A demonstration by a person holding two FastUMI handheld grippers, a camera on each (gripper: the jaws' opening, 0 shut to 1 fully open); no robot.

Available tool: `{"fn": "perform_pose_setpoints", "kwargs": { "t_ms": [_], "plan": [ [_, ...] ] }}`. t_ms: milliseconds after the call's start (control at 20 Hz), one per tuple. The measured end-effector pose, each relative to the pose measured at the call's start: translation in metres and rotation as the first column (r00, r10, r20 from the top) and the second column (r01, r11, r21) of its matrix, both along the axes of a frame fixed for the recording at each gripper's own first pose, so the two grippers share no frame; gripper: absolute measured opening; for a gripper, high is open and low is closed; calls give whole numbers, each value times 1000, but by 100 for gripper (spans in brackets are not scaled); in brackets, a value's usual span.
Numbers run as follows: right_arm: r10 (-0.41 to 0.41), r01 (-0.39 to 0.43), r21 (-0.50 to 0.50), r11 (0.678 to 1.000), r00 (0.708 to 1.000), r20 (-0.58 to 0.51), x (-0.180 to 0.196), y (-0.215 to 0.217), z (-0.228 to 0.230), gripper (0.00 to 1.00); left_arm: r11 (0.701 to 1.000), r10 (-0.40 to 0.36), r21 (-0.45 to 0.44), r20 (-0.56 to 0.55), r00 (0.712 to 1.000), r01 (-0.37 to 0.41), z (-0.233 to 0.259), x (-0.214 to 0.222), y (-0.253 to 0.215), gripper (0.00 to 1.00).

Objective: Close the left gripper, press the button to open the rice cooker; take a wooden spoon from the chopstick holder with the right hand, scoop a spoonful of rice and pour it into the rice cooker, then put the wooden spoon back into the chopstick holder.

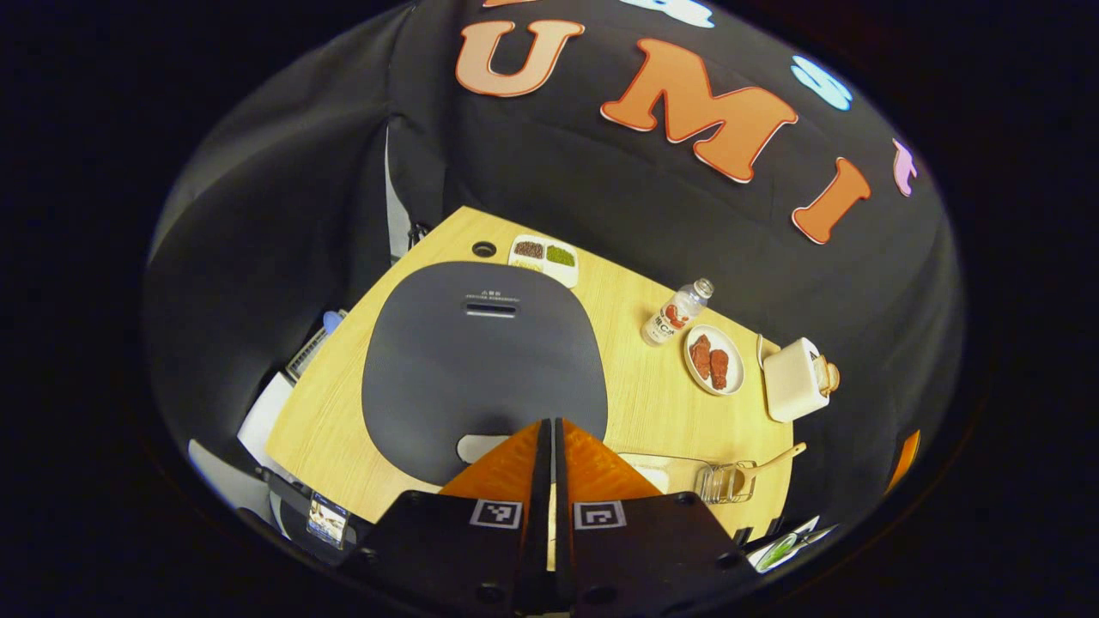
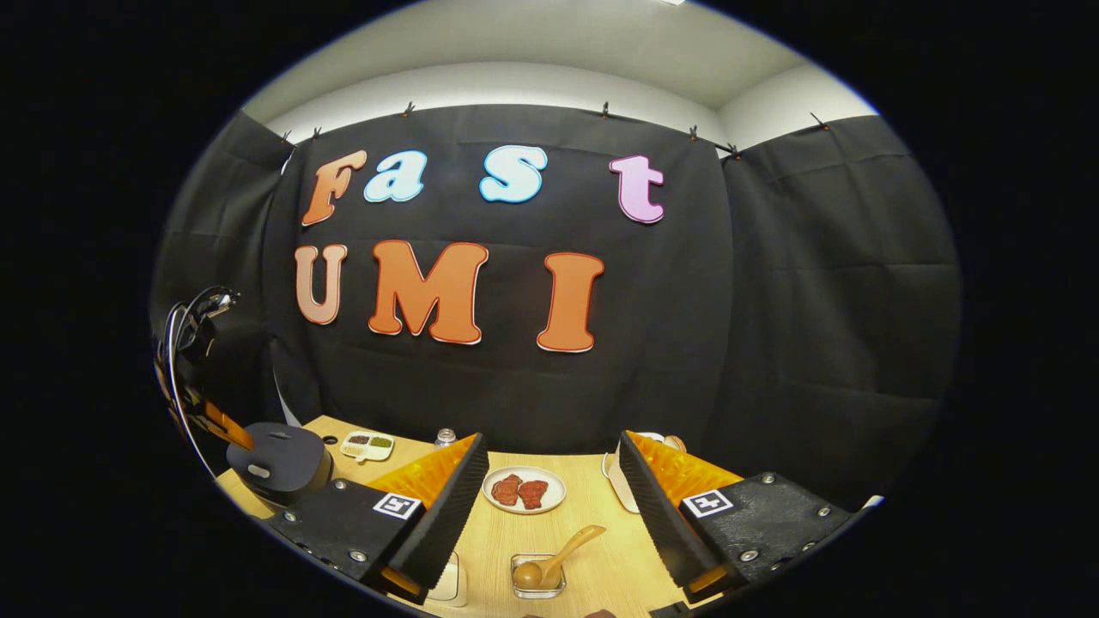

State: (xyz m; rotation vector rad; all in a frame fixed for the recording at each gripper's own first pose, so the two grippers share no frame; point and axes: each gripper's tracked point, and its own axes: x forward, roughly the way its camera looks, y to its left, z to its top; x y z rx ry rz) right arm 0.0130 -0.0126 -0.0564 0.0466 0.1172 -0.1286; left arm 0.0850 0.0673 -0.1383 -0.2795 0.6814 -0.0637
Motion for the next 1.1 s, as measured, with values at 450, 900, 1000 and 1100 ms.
{"fn": "perform_pose_setpoints", "kwargs": {
  "t_ms": [450, 900, 1000, 1100],
  "plan": [
    [52, -52, 2, 999, 998, -36, 9, 10, -16, 95, 998, 33, -52, -247, 968, -47, -57, 8, 22, 9],
    [87, -85, 31, 996, 992, -89, 20, 24, -41, 95, 998, 35, 63, -219, 975, -22, -75, 6, 22, 7],
    [102, -100, 26, 995, 989, -105, 23, 29, -47, 95, 995, 29, 98, -162, 986, -13, -74, 7, 23, 7],
    [115, -113, 27, 993, 986, -122, 25, 33, -53, 95, 985, 37, 171, -51, 998, -28, -65, 9, 23, 7]
  ]
}}
